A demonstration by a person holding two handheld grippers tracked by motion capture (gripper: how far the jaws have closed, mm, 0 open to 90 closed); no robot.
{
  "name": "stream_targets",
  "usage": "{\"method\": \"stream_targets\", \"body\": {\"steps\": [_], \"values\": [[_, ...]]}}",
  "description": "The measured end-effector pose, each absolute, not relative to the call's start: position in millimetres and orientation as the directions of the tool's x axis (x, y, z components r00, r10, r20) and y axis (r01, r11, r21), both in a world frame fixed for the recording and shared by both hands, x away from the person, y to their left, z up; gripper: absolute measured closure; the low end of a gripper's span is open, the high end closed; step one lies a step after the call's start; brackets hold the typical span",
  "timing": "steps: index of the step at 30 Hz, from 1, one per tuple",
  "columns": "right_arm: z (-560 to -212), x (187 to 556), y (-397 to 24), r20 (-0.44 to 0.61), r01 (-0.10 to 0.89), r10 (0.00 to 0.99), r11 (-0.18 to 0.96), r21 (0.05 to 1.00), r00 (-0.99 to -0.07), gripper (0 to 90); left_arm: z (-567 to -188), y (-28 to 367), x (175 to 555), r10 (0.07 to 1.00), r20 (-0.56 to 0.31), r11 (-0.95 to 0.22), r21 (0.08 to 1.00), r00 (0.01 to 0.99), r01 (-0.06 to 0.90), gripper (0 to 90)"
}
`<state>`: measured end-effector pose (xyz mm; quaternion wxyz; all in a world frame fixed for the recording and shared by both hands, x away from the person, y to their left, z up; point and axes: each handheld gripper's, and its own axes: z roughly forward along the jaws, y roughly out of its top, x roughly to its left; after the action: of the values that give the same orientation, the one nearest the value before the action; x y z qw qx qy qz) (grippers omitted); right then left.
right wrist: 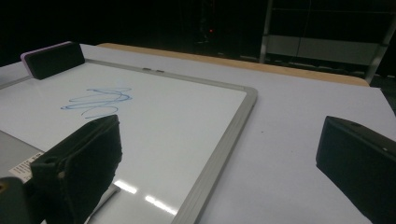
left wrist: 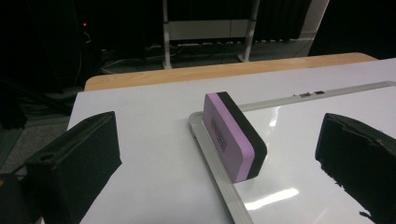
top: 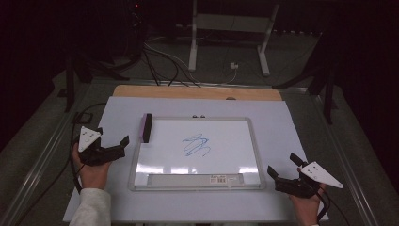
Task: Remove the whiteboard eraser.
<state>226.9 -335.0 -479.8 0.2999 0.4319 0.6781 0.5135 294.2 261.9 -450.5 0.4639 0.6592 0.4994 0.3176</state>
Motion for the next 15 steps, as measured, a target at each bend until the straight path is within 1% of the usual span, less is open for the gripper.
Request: {"method": "stream_targets", "body": {"steps": [15], "values": [[-479.8,227.2,-335.4,0.042,0.282,0.893,0.097,0.954,-0.448,0.8,-452.1,252.1,322.2,0.953,-0.044,-0.083,0.914,0.299,0.396,1.1]]}}
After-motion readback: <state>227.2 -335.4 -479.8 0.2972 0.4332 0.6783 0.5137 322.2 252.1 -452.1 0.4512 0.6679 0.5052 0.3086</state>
